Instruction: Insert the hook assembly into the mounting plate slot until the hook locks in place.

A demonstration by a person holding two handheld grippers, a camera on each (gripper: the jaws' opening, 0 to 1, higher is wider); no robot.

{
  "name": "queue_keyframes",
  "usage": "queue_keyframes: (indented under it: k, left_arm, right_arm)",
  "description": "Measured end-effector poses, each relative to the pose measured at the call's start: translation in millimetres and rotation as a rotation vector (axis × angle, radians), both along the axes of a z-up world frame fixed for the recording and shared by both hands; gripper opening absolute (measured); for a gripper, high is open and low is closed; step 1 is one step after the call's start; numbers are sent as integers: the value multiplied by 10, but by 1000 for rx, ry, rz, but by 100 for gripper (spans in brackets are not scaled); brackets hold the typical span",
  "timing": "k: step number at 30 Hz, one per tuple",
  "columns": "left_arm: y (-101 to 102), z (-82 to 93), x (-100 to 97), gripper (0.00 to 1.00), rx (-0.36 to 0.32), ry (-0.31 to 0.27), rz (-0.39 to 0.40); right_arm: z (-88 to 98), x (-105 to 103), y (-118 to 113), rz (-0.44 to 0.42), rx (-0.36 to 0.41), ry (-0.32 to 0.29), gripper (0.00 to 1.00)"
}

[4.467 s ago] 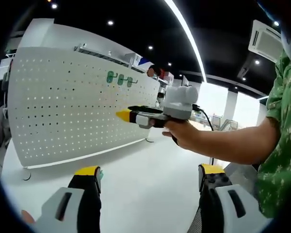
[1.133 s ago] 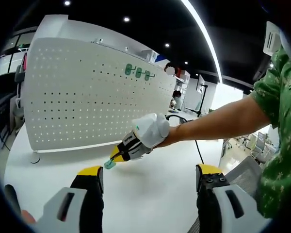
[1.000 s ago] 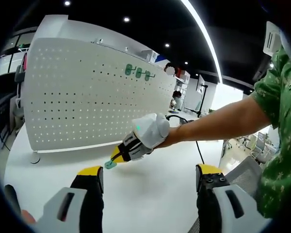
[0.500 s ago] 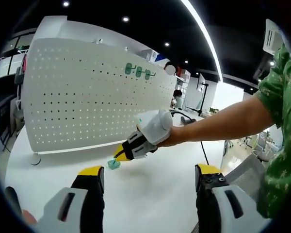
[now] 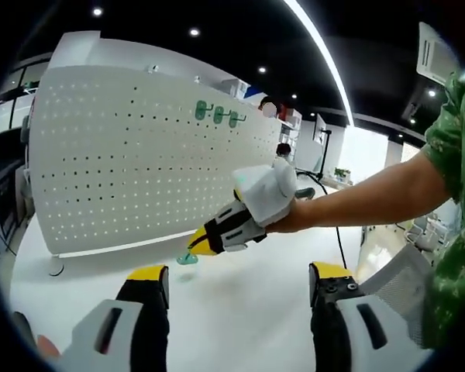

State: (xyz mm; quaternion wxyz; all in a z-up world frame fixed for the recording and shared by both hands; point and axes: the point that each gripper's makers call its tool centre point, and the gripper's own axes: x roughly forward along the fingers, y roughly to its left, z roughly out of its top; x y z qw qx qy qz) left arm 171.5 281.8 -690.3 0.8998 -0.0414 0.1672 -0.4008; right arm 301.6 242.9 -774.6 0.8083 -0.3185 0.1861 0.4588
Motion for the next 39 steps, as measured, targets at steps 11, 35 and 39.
queue_keyframes:
  k: [11, 35, 39]
  left_arm:
    - [-35, 24, -102, 74, 5, -5, -28]
    - [-50, 265, -263, 75, -2, -66, -69]
    - [-52, 364, -287, 75, -13, -89, -73]
  right_arm:
    - [297, -38, -90, -106, 93, -34, 2]
    - [1518, -184, -210, -345, 475, -256, 2]
    - [1662, -197, -263, -380, 516, -297, 2]
